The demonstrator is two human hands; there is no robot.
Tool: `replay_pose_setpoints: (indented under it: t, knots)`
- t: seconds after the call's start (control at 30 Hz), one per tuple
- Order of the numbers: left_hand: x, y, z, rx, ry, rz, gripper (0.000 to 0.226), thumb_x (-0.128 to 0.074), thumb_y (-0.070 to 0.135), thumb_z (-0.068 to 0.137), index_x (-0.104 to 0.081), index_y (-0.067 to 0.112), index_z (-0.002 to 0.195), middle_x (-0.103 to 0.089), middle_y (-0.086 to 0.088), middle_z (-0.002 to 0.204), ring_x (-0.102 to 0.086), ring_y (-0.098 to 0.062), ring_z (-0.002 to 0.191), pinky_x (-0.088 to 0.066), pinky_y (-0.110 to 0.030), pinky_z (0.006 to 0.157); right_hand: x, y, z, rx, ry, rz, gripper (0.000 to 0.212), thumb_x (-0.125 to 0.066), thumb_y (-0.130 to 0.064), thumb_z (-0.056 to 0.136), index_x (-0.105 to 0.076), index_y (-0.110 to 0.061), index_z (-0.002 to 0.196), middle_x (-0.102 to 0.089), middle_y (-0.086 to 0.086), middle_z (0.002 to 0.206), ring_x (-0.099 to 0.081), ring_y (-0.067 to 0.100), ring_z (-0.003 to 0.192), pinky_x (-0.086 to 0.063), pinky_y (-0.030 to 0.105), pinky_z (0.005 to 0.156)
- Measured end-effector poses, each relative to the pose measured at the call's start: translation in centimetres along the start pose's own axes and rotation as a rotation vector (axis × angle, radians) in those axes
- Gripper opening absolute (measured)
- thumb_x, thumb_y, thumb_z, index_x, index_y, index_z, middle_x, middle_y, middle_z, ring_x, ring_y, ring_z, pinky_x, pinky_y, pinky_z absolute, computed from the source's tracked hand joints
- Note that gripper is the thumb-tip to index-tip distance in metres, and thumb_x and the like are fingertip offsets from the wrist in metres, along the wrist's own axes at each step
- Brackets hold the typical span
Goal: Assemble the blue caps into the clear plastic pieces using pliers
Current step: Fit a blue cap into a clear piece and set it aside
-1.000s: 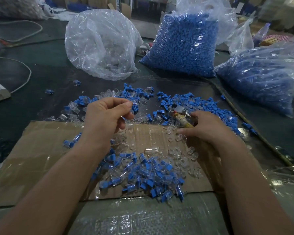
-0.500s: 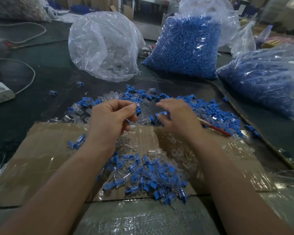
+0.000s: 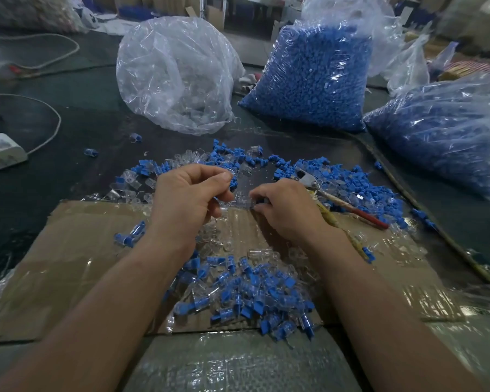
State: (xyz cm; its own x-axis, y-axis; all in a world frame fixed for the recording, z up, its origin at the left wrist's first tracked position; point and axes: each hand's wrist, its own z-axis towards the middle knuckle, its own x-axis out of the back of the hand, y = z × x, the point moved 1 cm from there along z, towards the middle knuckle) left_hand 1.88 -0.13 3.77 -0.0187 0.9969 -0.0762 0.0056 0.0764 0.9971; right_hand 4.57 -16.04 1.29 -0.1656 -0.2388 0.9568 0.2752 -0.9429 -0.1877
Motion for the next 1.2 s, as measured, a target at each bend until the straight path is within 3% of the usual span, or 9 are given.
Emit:
replay_pose_setpoints:
  t: [0.33,0.43,0.53,0.7,0.8,0.93,1.07,1.13,1.2]
  knots:
    - [-0.1,-0.1,0.0,-0.005,0.001,0.003,0.009,-0.063,0.013,0.083,-0.064,0.015,0.074,-0.063,0.005,0.051,-0.046,-0.002,0.037,-0.038,-0.012,0.038,0.4,-0.3,-0.2,0.044,0.008,-0.01,0.007,-0.054,-0.01,0.088,-0.061,-0.013,0.089,-0.059,0.001,0.089,-0.047,0.014,0.083,-0.032,0.022,0.072]
    - [0.0,-0.2,0.1,-0.006,-0.009,0.009,0.01,-0.063,0.011,0.083,-0.064,0.015,0.074,-0.063,0.005,0.052,-0.047,-0.003,0.038,-0.039,-0.013,0.039,1.2,-0.2,-0.5,-0.01,0.059,0.132,0.007,-0.055,-0.006,0.087,-0.06,-0.01,0.085,-0.055,-0.003,0.082,-0.046,0.007,0.074,-0.032,0.011,0.061]
    - [-0.1,-0.4,0.1,-0.007,-0.042,0.069,0.013,-0.062,0.007,0.084,-0.064,0.016,0.074,-0.064,0.005,0.052,-0.051,-0.002,0.04,-0.04,-0.012,0.039,2.2,-0.1,-0.8,-0.033,0.115,0.267,0.004,-0.061,-0.004,0.084,-0.063,-0.008,0.084,-0.052,-0.008,0.075,-0.045,-0.001,0.067,-0.035,0.004,0.061]
    - [-0.6,-1.0,0.0,-0.028,-0.138,0.138,0.006,-0.065,0.014,0.081,-0.064,0.02,0.081,-0.068,0.001,0.069,-0.064,-0.008,0.056,-0.056,-0.023,0.053,2.9,-0.8,-2.0,0.075,0.128,0.388,0.007,-0.067,-0.004,0.079,-0.065,-0.008,0.084,-0.049,-0.021,0.072,-0.049,-0.005,0.068,-0.039,0.004,0.068]
    - [-0.7,-1.0,-0.1,-0.042,-0.193,0.155,0.009,-0.065,0.012,0.08,-0.067,0.021,0.077,-0.07,0.002,0.066,-0.065,-0.009,0.057,-0.055,-0.021,0.052,2.9,-1.2,-2.3,0.131,0.114,0.477,0.01,-0.069,-0.005,0.078,-0.065,-0.011,0.084,-0.051,-0.023,0.074,-0.053,-0.004,0.07,-0.044,0.007,0.068]
    - [-0.6,-0.9,-0.1,-0.069,-0.161,0.129,0.016,-0.061,0.0,0.081,-0.065,0.013,0.074,-0.067,-0.002,0.061,-0.064,-0.007,0.055,-0.053,-0.016,0.053,2.4,-0.5,-2.0,0.014,0.142,0.576,0.019,-0.067,-0.014,0.082,-0.052,-0.026,0.083,-0.055,-0.015,0.076,-0.055,-0.001,0.072,-0.045,0.009,0.068]
    - [-0.7,-0.7,0.0,-0.019,-0.122,0.061,0.016,-0.053,-0.002,0.088,-0.059,0.008,0.077,-0.066,-0.006,0.068,-0.064,-0.008,0.053,-0.054,-0.019,0.052,1.6,1.0,-1.4,-0.119,0.165,0.364,0.016,-0.058,-0.015,0.088,-0.062,-0.018,0.103,-0.055,-0.012,0.087,-0.047,-0.008,0.072,-0.036,-0.002,0.064]
    - [-0.7,-0.6,0.0,0.006,-0.121,0.033,0.015,-0.051,-0.002,0.089,-0.057,0.007,0.078,-0.066,-0.004,0.063,-0.064,-0.01,0.052,-0.055,-0.02,0.051,0.9,1.7,-1.1,-0.129,0.037,0.198,0.029,-0.054,-0.019,0.091,-0.059,-0.016,0.119,-0.056,-0.004,0.1,-0.045,-0.002,0.078,-0.034,0.005,0.069]
    - [-0.6,-0.5,0.0,0.007,-0.133,0.033,0.014,-0.05,-0.001,0.089,-0.057,0.006,0.079,-0.066,-0.001,0.057,-0.063,-0.011,0.051,-0.054,-0.02,0.049,0.4,2.0,-1.0,-0.127,-0.089,0.034,0.036,-0.05,-0.027,0.093,-0.051,-0.021,0.128,-0.055,0.002,0.109,-0.045,0.011,0.095,-0.034,0.021,0.081]
